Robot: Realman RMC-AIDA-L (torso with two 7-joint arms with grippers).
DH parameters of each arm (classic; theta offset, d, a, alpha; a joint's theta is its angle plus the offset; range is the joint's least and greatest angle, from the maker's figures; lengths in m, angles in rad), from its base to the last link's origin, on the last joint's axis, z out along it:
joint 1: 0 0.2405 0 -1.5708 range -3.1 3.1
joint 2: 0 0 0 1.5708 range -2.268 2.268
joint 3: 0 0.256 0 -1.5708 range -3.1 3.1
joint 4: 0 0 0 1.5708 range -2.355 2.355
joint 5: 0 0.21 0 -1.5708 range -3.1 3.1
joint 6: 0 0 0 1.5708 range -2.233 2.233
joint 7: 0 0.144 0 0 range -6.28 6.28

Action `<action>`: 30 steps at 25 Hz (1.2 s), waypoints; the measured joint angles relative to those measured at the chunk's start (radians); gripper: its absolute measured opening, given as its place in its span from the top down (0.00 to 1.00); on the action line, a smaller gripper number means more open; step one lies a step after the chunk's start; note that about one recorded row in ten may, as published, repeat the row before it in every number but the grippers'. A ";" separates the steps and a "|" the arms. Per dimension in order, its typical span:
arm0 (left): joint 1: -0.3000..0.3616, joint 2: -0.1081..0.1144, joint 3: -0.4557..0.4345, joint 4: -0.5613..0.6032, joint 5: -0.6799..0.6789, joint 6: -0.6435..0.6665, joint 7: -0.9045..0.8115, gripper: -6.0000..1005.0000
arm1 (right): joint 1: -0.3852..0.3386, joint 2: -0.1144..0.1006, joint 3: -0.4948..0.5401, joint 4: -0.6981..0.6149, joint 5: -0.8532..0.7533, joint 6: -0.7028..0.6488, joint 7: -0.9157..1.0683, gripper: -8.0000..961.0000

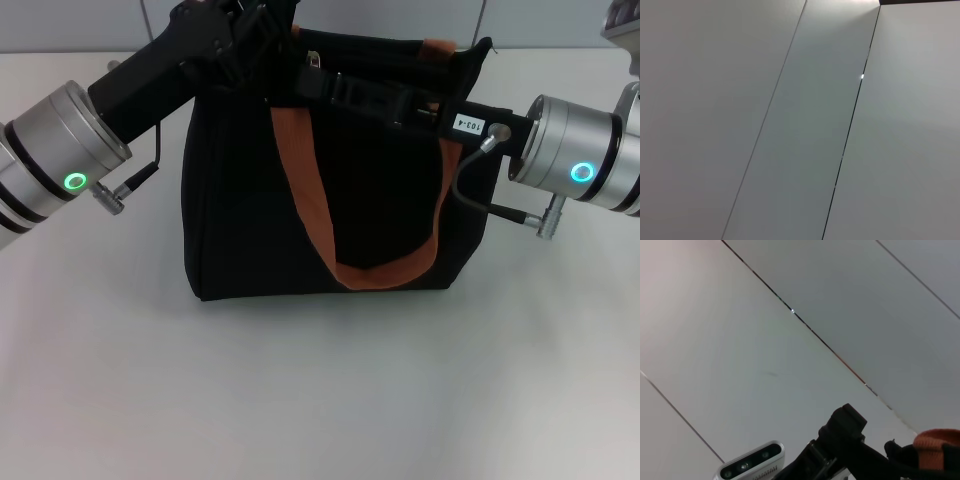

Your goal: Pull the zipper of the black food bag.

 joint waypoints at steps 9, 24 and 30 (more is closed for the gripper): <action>-0.001 0.000 0.000 -0.002 0.000 0.001 0.000 0.91 | 0.001 0.000 0.005 0.000 0.000 0.011 0.003 0.54; -0.002 0.000 0.000 -0.004 0.000 0.021 0.000 0.89 | 0.006 0.001 0.004 0.003 0.002 0.050 -0.013 0.64; -0.007 0.000 0.000 -0.009 0.000 0.023 0.000 0.89 | 0.012 0.001 -0.003 0.003 0.002 0.062 -0.012 0.77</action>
